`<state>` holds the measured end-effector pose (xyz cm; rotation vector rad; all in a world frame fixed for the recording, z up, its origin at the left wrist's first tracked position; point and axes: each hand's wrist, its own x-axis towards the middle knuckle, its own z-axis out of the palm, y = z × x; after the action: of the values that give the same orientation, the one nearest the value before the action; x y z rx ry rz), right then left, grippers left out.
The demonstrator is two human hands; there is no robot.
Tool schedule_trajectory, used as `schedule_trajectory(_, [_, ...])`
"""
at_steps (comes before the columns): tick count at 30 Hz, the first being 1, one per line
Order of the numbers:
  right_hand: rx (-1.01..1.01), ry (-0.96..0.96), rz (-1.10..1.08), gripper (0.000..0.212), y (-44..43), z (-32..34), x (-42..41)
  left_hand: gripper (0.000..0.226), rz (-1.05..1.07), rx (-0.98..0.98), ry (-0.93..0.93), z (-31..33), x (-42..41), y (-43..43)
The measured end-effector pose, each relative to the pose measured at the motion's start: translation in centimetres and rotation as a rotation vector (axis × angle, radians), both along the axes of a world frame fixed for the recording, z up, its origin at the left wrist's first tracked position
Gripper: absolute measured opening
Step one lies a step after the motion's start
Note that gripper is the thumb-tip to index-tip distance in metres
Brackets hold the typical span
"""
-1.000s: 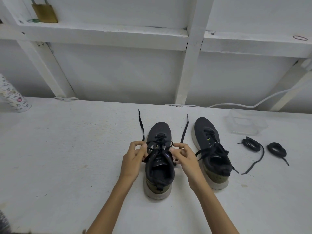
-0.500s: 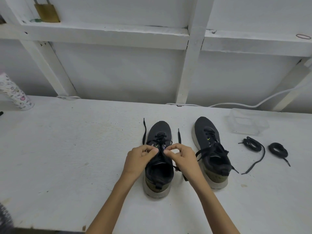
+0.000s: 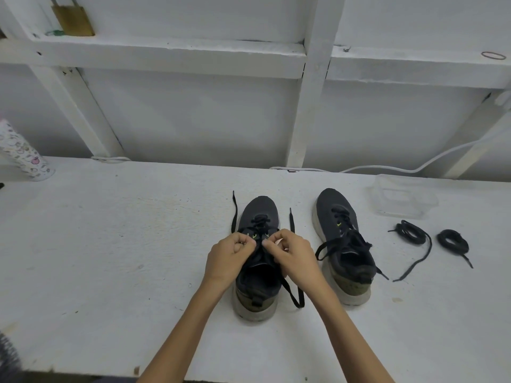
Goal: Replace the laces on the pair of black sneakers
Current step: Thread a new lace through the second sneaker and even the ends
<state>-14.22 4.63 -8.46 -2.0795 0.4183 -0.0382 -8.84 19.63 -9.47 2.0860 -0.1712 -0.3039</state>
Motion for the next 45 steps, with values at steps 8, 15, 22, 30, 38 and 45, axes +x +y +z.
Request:
schedule_trajectory(8, [-0.322, 0.051, 0.082, 0.013, 0.2, 1.6, 0.6, 0.014, -0.008, -0.004, 0.010, -0.1, -0.1, 0.1])
schedule_trajectory(15, [0.036, 0.033, -0.096, 0.014, 0.7, 0.2, -0.5, 0.025, 0.188, -0.341, 0.186, -0.3, -1.1, 0.2])
schedule_trajectory(22, [0.442, -0.018, -0.204, 0.022, -0.1, -0.1, -0.6, 0.025, 0.098, -0.379, 0.213, 0.3, -0.6, 1.2])
schedule_trajectory(30, [0.276, -0.081, -0.064, 0.023, -0.2, 0.1, 0.5, 0.030, -0.057, -0.235, 0.098, 1.1, 0.8, 0.0])
schedule_trajectory(38, [0.674, -0.018, -0.251, 0.020, -0.7, -0.2, -0.4, 0.027, 0.296, -0.695, 0.260, -0.5, -1.9, 0.4])
schedule_trajectory(45, [0.402, 0.014, -0.062, 0.032, -1.2, 1.1, 0.5, 0.041, 0.037, -0.277, 0.208, 1.1, 0.6, 0.2])
